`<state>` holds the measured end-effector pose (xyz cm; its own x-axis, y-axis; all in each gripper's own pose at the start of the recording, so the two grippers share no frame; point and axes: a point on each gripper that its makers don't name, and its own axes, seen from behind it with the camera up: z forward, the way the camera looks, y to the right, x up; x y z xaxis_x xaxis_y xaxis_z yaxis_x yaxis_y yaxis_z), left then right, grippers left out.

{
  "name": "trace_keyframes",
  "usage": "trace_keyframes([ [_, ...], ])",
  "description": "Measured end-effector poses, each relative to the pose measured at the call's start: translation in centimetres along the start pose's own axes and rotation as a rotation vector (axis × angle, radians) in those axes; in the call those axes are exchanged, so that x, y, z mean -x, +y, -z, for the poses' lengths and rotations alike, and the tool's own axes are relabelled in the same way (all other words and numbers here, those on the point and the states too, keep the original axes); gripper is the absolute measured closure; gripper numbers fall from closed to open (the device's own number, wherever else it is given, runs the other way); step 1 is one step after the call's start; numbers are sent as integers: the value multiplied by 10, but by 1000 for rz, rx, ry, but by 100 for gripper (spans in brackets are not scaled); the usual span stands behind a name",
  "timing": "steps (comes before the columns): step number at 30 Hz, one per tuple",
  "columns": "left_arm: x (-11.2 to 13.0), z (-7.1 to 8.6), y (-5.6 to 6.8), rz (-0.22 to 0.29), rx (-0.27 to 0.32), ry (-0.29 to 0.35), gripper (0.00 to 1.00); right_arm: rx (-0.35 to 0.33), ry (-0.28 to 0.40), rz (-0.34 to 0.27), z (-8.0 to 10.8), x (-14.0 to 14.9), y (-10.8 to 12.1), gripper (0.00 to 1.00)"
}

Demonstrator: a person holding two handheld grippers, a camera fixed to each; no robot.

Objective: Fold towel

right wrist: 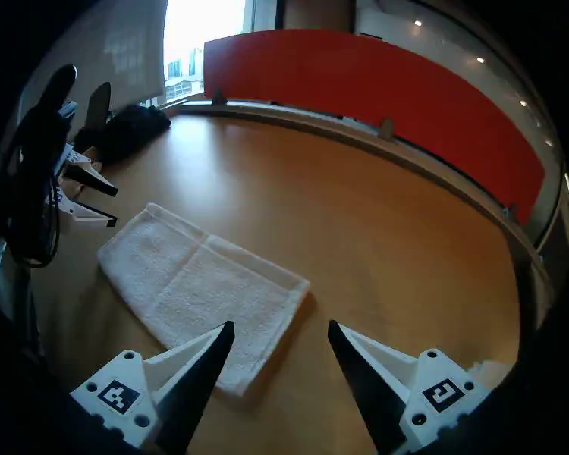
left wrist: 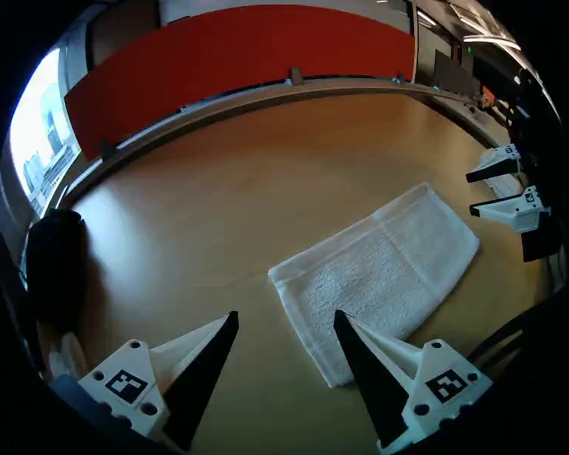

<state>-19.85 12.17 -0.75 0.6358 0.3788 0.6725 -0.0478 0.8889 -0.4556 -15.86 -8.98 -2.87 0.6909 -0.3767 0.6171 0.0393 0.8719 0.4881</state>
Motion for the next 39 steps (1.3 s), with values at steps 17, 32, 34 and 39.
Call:
trace_keyframes([
  [17, 39, 25, 17, 67, 5, -15, 7, -9, -11, -28, 28, 29, -13, 4],
  [32, 53, 39, 14, 115, -30, 0, 7, -40, -30, -5, 33, 42, -22, 5],
  [34, 56, 43, 12, 128, -39, 3, 7, -49, -34, 5, 32, 43, -23, 5],
  [39, 66, 53, 6, 167, -69, 14, 7, -74, -44, 32, 28, 44, -27, 4],
])
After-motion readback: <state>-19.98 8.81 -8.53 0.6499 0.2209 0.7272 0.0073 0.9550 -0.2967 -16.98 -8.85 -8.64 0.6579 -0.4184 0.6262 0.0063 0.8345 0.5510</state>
